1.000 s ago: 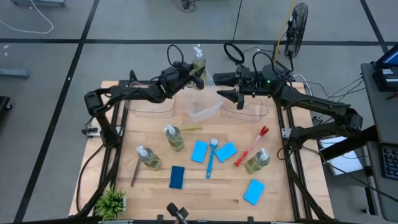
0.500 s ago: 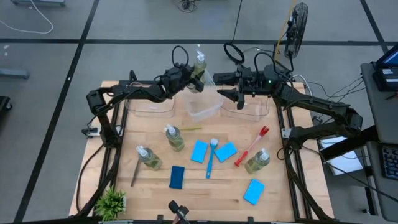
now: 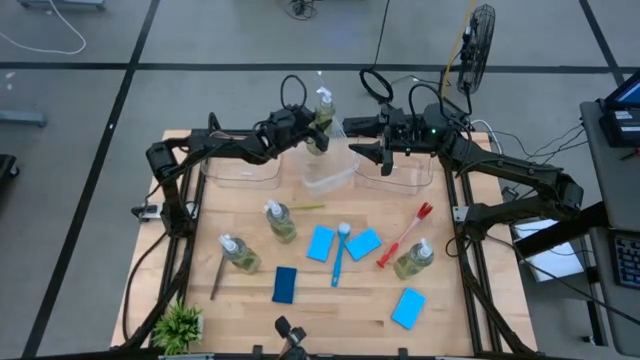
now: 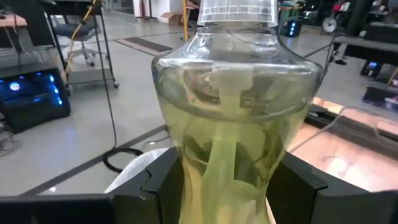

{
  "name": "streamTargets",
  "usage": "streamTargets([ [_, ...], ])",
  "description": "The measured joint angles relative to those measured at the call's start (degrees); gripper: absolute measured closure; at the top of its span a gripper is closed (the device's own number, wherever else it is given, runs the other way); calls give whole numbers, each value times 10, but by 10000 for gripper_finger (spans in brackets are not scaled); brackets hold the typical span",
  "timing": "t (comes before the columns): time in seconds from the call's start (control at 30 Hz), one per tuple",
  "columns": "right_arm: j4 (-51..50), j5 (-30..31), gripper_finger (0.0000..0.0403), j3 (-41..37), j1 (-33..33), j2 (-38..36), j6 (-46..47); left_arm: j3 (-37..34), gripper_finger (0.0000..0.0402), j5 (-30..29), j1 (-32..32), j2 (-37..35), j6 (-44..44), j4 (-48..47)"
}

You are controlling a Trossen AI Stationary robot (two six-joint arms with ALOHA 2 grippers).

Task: Pick & Place Kitchen Sink Supplies
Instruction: Put the yellow dish soap into the white bin

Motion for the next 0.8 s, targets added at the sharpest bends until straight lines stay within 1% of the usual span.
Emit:
streamTargets([
  [0.23,-1,0,165,0,0,0,0,0,196,-3,13,-1,11,7],
  [0.5,0,0,165,0,0,0,-5,0,201,0,17,-1,12,-16],
  [0.7,0,0,165,0,0,0,-5,0,185,-3,17,-1,12,-25],
  [0.8,0,0,165,0,0,0,-5,0,183,-4,17,-1,12,-23],
])
